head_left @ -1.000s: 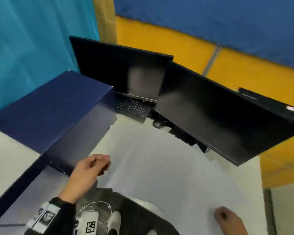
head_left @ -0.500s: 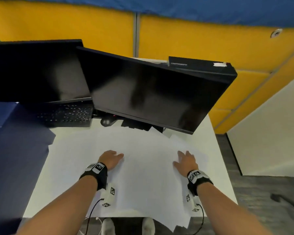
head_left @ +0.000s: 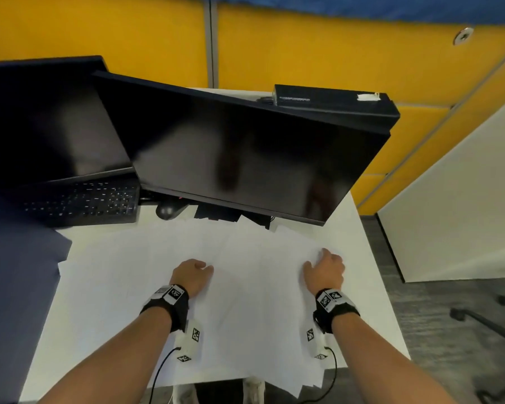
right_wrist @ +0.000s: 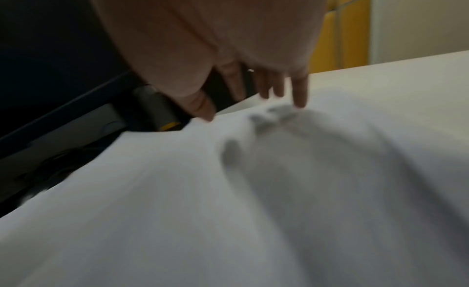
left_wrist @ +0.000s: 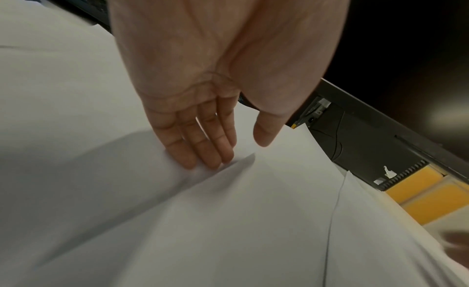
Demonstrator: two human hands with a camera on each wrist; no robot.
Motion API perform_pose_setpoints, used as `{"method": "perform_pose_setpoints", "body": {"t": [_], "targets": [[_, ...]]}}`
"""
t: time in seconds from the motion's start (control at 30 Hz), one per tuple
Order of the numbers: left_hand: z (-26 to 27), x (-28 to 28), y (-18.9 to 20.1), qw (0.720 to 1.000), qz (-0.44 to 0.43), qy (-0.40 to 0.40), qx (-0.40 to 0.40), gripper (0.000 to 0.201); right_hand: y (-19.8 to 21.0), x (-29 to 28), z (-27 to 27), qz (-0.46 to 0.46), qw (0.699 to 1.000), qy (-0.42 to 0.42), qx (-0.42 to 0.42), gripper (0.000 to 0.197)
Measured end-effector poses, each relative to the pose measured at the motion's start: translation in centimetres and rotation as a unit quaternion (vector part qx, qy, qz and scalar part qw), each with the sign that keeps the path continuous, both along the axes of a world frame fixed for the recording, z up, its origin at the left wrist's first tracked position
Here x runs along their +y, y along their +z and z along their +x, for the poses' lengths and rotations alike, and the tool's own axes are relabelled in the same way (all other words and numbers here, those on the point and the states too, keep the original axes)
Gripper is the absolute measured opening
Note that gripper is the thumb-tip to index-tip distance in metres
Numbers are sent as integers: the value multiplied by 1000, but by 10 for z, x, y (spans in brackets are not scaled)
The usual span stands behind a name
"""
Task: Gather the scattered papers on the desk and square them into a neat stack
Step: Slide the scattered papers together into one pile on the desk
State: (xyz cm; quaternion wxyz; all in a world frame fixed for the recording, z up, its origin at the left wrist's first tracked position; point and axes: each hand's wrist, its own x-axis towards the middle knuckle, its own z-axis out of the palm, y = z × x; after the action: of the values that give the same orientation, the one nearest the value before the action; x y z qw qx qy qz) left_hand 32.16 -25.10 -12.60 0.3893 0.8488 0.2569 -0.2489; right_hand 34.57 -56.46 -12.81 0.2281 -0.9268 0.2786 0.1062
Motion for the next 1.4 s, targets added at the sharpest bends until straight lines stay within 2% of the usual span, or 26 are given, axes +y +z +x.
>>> {"method": "perform_pose_setpoints", "body": {"t": [0.07,0.13,0.2,0.3,0.4,0.47,0.53,0.6,0.7,0.8,0.87,0.93,1.0,1.1,1.17,1.27,1.4], "targets": [[3,-2,-1,1000,-5,5,3,42,7,-24,1,-28,983,-161,86,60],[5,-6,-4,1000,-12,4,5,36,7,-32,3,-31,967,-186,170,55],[6,-13,-6,1000,-5,-17,-1,25,5,-27,8,-42,967,-147,202,49],[6,-22,-7,999,14,-52,4,29,3,-4,19,-10,977,-99,188,44],[7,-25,-6,999,16,-43,4,45,-3,11,18,129,987,-42,88,51],[4,-23,-2,1000,7,-28,-10,45,2,8,10,161,987,-19,14,61],[-6,-18,0,999,11,-30,-3,47,1,-2,-1,115,993,-5,10,62],[-22,-14,-2,996,49,-62,34,49,-5,-10,-19,9,996,33,88,54],[-47,-23,-7,986,83,-121,83,42,-6,3,-56,-116,957,189,185,41],[-65,-45,-8,975,86,-171,109,41,-12,29,-80,-113,934,277,193,40],[-71,-53,-9,974,73,-181,119,41,-9,42,-86,-60,946,246,205,38],[-71,-48,-7,979,58,-154,121,47,-6,39,-82,-5,977,130,170,40],[-62,-24,-3,992,49,-78,84,57,-1,24,-65,68,988,14,135,59],[-38,31,4,993,116,22,3,67,4,-3,-29,111,987,-69,90,71],[-23,61,4,984,161,77,1,77,0,-16,-7,116,986,-85,78,73],[-8,79,-4,985,141,88,35,79,-6,-14,13,137,985,-79,70,75],[-2,66,-16,993,95,65,0,53,-19,22,19,153,986,-42,52,71]]}}
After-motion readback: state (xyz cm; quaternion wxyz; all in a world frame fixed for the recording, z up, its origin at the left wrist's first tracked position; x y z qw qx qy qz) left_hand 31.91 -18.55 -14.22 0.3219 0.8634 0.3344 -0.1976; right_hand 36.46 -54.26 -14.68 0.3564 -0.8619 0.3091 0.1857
